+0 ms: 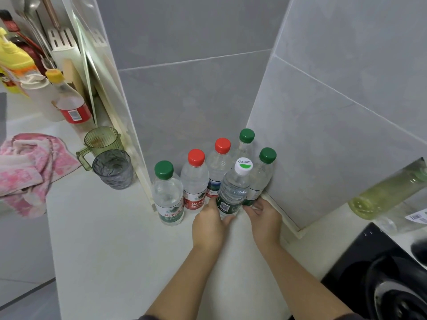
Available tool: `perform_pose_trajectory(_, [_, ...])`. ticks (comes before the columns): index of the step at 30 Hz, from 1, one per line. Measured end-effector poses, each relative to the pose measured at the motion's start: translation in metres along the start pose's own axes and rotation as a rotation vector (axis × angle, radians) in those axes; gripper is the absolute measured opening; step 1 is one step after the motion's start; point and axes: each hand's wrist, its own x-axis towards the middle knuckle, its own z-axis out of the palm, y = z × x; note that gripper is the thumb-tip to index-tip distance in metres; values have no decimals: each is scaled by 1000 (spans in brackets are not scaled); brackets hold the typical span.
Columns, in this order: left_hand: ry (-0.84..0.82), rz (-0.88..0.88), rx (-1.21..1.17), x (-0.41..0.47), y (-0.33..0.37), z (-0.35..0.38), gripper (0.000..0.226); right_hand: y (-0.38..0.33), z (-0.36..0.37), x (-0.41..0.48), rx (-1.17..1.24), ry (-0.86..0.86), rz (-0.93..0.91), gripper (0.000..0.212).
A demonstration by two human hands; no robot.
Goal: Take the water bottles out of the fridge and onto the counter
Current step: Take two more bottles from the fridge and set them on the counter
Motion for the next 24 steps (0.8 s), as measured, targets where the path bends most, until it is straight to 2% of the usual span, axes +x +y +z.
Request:
perform_pose_trajectory(7, [10, -10, 58, 6, 0, 2, 55, 1, 3, 6, -21, 5, 39, 15])
perform_pose_trajectory(11, [17, -3, 61, 2, 0, 2, 55, -1, -2, 6, -12, -56, 38, 18])
perform_pose_trajectory(14, [-1, -16, 107, -5, 1, -2, 57, -3, -11, 1, -128, -148, 14, 35])
perform_pose_trajectory(17, [-13, -18, 203, -21, -4, -10, 69, -2, -27, -12, -288, -231, -4, 58])
perform_pose_trajectory(19, [9, 1, 317, -39, -11, -20, 77, 0, -39, -26, -389, -276, -29, 66])
perform_pose_trajectory(24, [73, 44, 563, -92, -25, -49, 100, 1, -77, -65, -568, -367, -258, 83])
